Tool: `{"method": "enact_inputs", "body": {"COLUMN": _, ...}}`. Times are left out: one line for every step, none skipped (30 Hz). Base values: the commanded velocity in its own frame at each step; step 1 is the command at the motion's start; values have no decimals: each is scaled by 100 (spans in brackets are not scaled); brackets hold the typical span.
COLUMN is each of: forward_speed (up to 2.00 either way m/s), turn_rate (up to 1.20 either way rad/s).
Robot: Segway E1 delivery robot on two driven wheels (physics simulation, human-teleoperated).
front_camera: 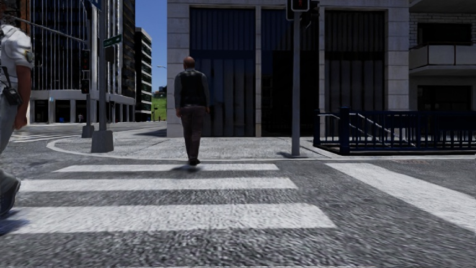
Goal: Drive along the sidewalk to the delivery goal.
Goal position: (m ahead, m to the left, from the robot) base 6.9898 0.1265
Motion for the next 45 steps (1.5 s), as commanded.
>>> {"method": "enact_inputs", "body": {"forward_speed": 200, "turn_rate": 38}}
{"method": "enact_inputs", "body": {"forward_speed": 200, "turn_rate": 38}}
{"method": "enact_inputs", "body": {"forward_speed": 200, "turn_rate": 38}}
{"method": "enact_inputs", "body": {"forward_speed": 200, "turn_rate": 38}}
{"method": "enact_inputs", "body": {"forward_speed": 200, "turn_rate": 34}}
{"method": "enact_inputs", "body": {"forward_speed": 200, "turn_rate": 12}}
{"method": "enact_inputs", "body": {"forward_speed": 200, "turn_rate": 0}}
{"method": "enact_inputs", "body": {"forward_speed": 200, "turn_rate": 0}}
{"method": "enact_inputs", "body": {"forward_speed": 200, "turn_rate": 0}}
{"method": "enact_inputs", "body": {"forward_speed": 200, "turn_rate": 0}}
{"method": "enact_inputs", "body": {"forward_speed": 200, "turn_rate": 0}}
{"method": "enact_inputs", "body": {"forward_speed": 200, "turn_rate": 0}}
{"method": "enact_inputs", "body": {"forward_speed": 200, "turn_rate": 0}}
{"method": "enact_inputs", "body": {"forward_speed": 200, "turn_rate": 0}}
{"method": "enact_inputs", "body": {"forward_speed": 200, "turn_rate": 0}}
{"method": "enact_inputs", "body": {"forward_speed": 200, "turn_rate": 0}}
{"method": "enact_inputs", "body": {"forward_speed": 200, "turn_rate": 0}}
{"method": "enact_inputs", "body": {"forward_speed": 200, "turn_rate": 0}}
{"method": "enact_inputs", "body": {"forward_speed": 200, "turn_rate": 0}}
{"method": "enact_inputs", "body": {"forward_speed": 200, "turn_rate": 0}}
{"method": "enact_inputs", "body": {"forward_speed": 200, "turn_rate": 0}}
{"method": "enact_inputs", "body": {"forward_speed": 200, "turn_rate": 0}}
{"method": "enact_inputs", "body": {"forward_speed": 200, "turn_rate": 0}}
{"method": "enact_inputs", "body": {"forward_speed": 200, "turn_rate": 0}}
{"method": "enact_inputs", "body": {"forward_speed": 200, "turn_rate": 0}}
{"method": "enact_inputs", "body": {"forward_speed": 200, "turn_rate": 0}}
{"method": "enact_inputs", "body": {"forward_speed": 200, "turn_rate": 0}}
{"method": "enact_inputs", "body": {"forward_speed": 200, "turn_rate": 0}}
{"method": "enact_inputs", "body": {"forward_speed": 200, "turn_rate": 0}}
{"method": "enact_inputs", "body": {"forward_speed": 200, "turn_rate": 0}}
{"method": "enact_inputs", "body": {"forward_speed": 200, "turn_rate": 0}}
{"method": "enact_inputs", "body": {"forward_speed": 200, "turn_rate": 0}}
{"method": "enact_inputs", "body": {"forward_speed": 200, "turn_rate": 0}}
{"method": "enact_inputs", "body": {"forward_speed": 200, "turn_rate": 0}}
{"method": "enact_inputs", "body": {"forward_speed": 200, "turn_rate": 0}}
{"method": "enact_inputs", "body": {"forward_speed": 200, "turn_rate": 0}}
{"method": "enact_inputs", "body": {"forward_speed": 200, "turn_rate": 0}}
{"method": "enact_inputs", "body": {"forward_speed": 200, "turn_rate": 0}}
{"method": "enact_inputs", "body": {"forward_speed": 200, "turn_rate": 0}}
{"method": "enact_inputs", "body": {"forward_speed": 200, "turn_rate": 0}}
{"method": "enact_inputs", "body": {"forward_speed": 200, "turn_rate": -8}}
{"method": "enact_inputs", "body": {"forward_speed": 199, "turn_rate": -21}}
{"method": "enact_inputs", "body": {"forward_speed": 194, "turn_rate": -26}}
{"method": "enact_inputs", "body": {"forward_speed": 194, "turn_rate": -26}}
{"method": "enact_inputs", "body": {"forward_speed": 191, "turn_rate": -27}}
